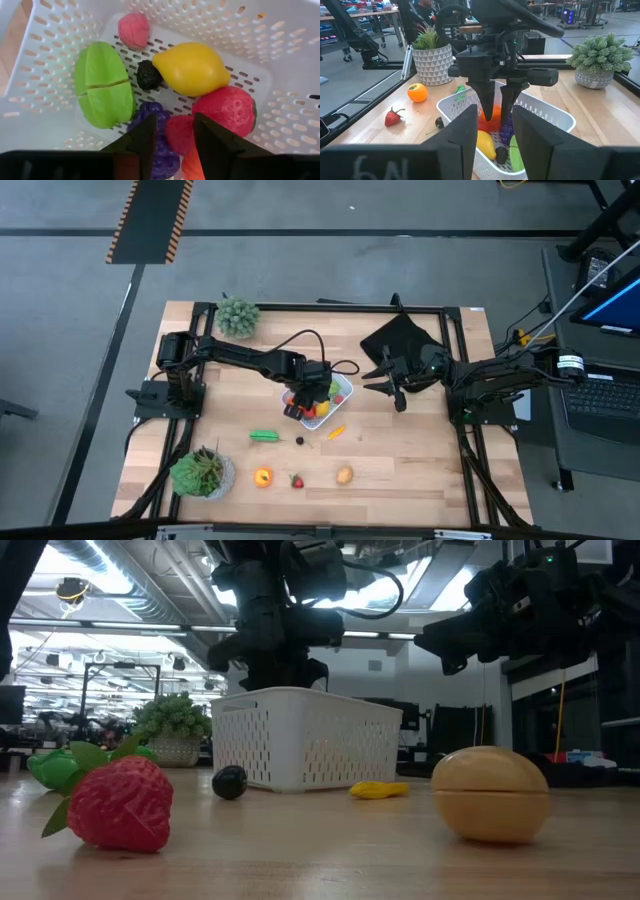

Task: Pick and placing Produce into tupperware
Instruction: Put the raspberry into the white bin, then put the corn into the white bin

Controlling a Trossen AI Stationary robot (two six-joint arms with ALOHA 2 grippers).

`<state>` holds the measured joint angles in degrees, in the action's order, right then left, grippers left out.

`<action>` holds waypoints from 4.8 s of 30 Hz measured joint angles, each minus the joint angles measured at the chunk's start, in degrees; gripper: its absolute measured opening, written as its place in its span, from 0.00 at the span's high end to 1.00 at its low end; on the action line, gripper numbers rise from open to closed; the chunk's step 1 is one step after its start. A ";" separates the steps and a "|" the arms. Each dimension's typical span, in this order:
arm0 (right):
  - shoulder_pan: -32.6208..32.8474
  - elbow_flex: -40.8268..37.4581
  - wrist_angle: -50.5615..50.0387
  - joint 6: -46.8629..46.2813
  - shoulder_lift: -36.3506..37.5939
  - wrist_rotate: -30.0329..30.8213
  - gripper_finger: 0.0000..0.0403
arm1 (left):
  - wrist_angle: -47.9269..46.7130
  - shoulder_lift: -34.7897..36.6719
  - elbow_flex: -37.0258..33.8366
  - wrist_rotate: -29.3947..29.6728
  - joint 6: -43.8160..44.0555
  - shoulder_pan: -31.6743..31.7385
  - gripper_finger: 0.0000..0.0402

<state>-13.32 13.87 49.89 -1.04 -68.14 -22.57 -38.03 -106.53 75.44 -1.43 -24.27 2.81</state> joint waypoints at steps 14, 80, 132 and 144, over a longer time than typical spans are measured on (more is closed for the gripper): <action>0.04 0.02 -0.07 -0.24 0.00 0.00 0.69 | 3.74 1.21 -0.04 0.02 0.19 0.00 0.74; 28.04 20.28 -44.92 -10.13 -0.42 21.49 0.69 | 55.23 55.32 -57.70 -9.62 16.20 -0.39 0.90; 23.80 21.80 -30.79 7.80 -31.65 25.75 0.47 | 55.24 55.28 -57.70 -9.57 18.32 -0.38 0.88; 23.78 25.94 -31.65 8.76 -36.12 24.39 0.47 | 55.22 55.29 -57.70 -9.57 18.32 -0.37 0.94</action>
<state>10.46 39.80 18.24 7.73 -104.26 1.83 17.19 -51.24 17.74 -11.00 -5.96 2.44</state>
